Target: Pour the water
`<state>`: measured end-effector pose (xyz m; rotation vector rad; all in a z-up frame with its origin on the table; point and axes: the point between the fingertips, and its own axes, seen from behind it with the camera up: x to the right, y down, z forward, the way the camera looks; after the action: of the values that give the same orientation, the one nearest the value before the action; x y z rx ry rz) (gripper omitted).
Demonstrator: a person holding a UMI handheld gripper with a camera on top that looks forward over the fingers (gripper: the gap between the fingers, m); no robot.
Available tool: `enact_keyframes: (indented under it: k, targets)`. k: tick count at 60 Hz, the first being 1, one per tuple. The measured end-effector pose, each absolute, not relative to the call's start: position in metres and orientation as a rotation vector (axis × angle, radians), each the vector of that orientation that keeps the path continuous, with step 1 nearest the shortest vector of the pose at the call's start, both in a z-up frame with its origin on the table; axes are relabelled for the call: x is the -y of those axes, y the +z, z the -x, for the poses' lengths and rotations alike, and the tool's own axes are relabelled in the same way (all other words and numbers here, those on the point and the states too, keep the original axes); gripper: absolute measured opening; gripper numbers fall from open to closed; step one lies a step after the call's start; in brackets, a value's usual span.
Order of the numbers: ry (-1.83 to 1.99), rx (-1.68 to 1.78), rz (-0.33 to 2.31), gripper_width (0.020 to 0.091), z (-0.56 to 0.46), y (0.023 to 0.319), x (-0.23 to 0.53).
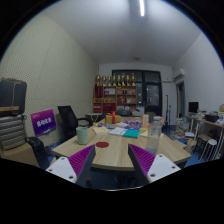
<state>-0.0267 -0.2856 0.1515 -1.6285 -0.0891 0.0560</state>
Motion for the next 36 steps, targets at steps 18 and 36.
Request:
enact_keyframes:
  k: [18,36]
  targets:
    - [0.000,0.066,1.652,0.0759,-0.021,0.130,0.254]
    - [-0.045,-0.012,1.610,0.0784,-0.111,0.134,0.199]
